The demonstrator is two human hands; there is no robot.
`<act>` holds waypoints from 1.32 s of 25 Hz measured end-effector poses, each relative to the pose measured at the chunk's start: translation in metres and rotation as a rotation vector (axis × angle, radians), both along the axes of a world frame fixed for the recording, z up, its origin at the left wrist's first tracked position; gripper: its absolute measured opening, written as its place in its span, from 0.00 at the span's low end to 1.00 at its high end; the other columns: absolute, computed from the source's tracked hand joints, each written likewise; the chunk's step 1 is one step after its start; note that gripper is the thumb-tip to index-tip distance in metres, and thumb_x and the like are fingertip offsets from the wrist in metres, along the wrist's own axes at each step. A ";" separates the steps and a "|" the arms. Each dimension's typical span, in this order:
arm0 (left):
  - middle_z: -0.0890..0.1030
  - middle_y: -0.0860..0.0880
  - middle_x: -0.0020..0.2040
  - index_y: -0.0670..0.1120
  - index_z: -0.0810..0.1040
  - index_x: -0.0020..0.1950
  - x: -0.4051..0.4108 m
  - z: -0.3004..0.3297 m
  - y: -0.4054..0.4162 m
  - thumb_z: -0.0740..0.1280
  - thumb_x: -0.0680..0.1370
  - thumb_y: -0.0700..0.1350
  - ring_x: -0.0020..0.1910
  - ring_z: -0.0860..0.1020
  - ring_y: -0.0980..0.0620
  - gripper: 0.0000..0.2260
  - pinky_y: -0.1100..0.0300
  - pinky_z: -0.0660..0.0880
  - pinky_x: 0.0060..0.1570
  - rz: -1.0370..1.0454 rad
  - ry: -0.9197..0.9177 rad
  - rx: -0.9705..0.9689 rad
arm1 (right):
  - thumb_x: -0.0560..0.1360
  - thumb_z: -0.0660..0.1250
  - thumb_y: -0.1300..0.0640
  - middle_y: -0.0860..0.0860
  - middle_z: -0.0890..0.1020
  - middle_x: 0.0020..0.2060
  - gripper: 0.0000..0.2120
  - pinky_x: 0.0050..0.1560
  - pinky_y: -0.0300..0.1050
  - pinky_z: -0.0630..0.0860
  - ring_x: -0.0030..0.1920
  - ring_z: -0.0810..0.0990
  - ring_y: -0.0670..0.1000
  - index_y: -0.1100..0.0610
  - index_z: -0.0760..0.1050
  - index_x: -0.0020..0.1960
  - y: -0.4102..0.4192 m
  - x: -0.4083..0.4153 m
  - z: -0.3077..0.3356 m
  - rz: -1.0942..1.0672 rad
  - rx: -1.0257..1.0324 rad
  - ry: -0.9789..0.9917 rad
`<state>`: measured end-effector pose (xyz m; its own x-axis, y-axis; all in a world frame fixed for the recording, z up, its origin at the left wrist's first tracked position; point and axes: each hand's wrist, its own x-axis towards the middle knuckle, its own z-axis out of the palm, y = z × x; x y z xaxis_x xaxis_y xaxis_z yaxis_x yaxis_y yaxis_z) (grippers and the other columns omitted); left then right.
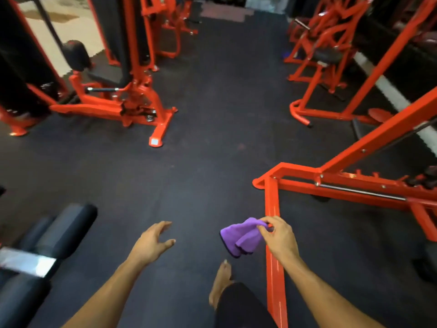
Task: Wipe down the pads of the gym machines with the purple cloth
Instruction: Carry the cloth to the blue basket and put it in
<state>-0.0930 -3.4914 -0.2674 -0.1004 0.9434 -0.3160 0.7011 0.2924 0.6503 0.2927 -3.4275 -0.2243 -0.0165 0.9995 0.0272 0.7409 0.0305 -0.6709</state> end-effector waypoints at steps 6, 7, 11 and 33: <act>0.77 0.54 0.67 0.51 0.73 0.74 0.006 -0.019 0.254 0.76 0.77 0.51 0.69 0.76 0.54 0.27 0.59 0.71 0.66 -0.117 -0.044 -0.028 | 0.73 0.73 0.63 0.42 0.79 0.38 0.09 0.45 0.42 0.76 0.39 0.77 0.43 0.49 0.81 0.42 0.187 0.000 -0.044 -0.148 0.072 0.059; 0.78 0.52 0.67 0.51 0.73 0.74 0.002 -0.014 0.291 0.76 0.77 0.51 0.69 0.76 0.53 0.27 0.59 0.71 0.66 -0.117 -0.046 -0.039 | 0.73 0.73 0.63 0.40 0.76 0.37 0.10 0.43 0.38 0.72 0.38 0.75 0.41 0.48 0.79 0.41 0.215 0.000 -0.042 -0.142 0.065 0.037; 0.78 0.52 0.66 0.51 0.74 0.73 -0.013 -0.005 0.428 0.77 0.76 0.49 0.69 0.76 0.54 0.26 0.58 0.71 0.67 -0.040 -0.085 -0.036 | 0.72 0.75 0.64 0.43 0.75 0.40 0.09 0.42 0.42 0.72 0.40 0.78 0.48 0.50 0.81 0.42 0.359 0.001 -0.028 -0.140 -0.018 -0.048; 0.78 0.49 0.69 0.48 0.73 0.75 -0.133 -0.023 1.274 0.77 0.75 0.50 0.69 0.77 0.51 0.29 0.59 0.70 0.68 -0.248 0.012 -0.010 | 0.73 0.75 0.60 0.43 0.79 0.42 0.05 0.41 0.28 0.70 0.42 0.79 0.42 0.50 0.83 0.45 1.150 -0.136 -0.039 -0.226 -0.069 0.034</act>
